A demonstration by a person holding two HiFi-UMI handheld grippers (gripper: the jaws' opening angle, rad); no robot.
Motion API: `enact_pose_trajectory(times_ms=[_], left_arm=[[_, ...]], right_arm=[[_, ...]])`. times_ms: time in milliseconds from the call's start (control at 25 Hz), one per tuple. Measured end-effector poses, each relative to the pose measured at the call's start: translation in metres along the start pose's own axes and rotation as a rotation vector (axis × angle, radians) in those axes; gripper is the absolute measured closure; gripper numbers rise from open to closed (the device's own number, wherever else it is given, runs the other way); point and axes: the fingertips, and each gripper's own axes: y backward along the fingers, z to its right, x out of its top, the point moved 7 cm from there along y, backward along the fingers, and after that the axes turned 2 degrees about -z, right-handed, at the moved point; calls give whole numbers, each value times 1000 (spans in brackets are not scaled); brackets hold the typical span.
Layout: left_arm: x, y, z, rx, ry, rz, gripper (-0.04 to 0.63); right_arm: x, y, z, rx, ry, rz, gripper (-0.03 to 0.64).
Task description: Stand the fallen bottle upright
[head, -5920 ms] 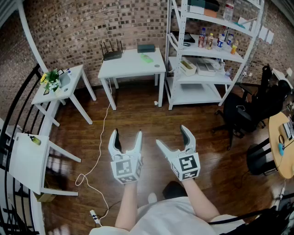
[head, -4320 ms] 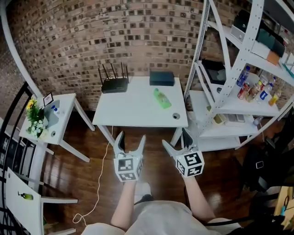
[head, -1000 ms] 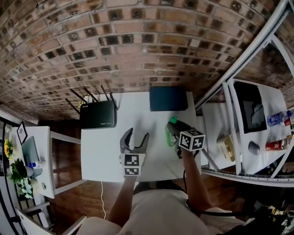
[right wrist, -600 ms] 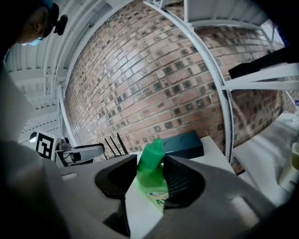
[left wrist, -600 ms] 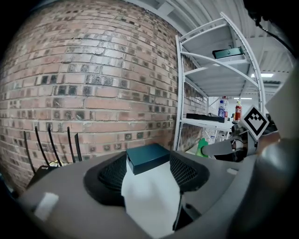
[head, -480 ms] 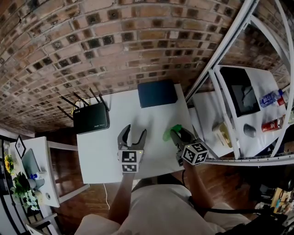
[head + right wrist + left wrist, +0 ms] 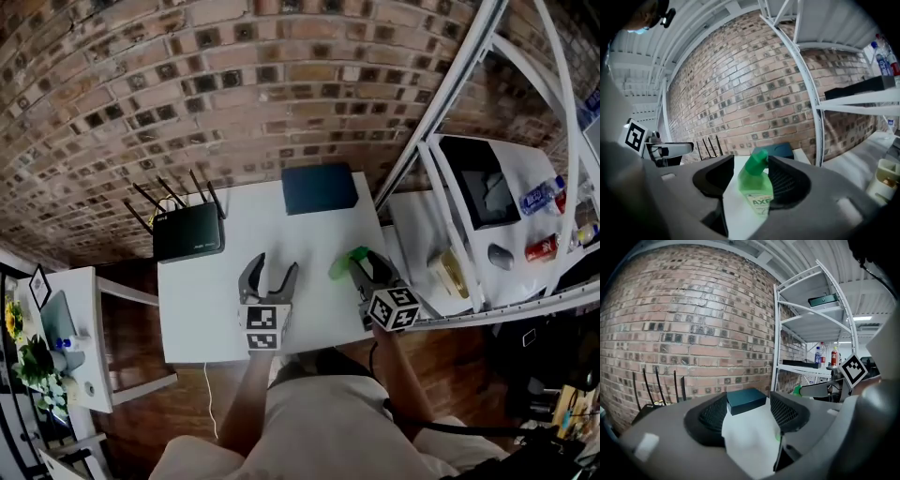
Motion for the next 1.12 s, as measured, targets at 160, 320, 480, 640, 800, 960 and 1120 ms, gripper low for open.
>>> enact_pose_trajectory(times_ms=[160, 320, 480, 640, 800, 960, 1120], left_arm=[[1, 28, 14, 32, 6, 34, 290], [7, 57, 46, 77, 3, 103, 290], [15, 93, 90, 129, 15, 154, 288], [11, 145, 133, 233, 8, 186, 276], [-5, 178, 160, 332, -11, 166, 278], [-6, 195, 173, 335, -22, 178, 278], [9, 200, 179, 295, -42, 221, 278]], right_arm=[[11, 25, -17, 58, 51, 57, 408], [23, 55, -35, 139, 129, 116, 408], [32, 91, -51, 112, 328, 213, 227], [22, 149, -60, 95, 384, 276, 201], [9, 180, -61, 116, 377, 256, 201], [10, 201, -62, 119, 364, 265, 201], [17, 211, -80, 124, 394, 266, 201]])
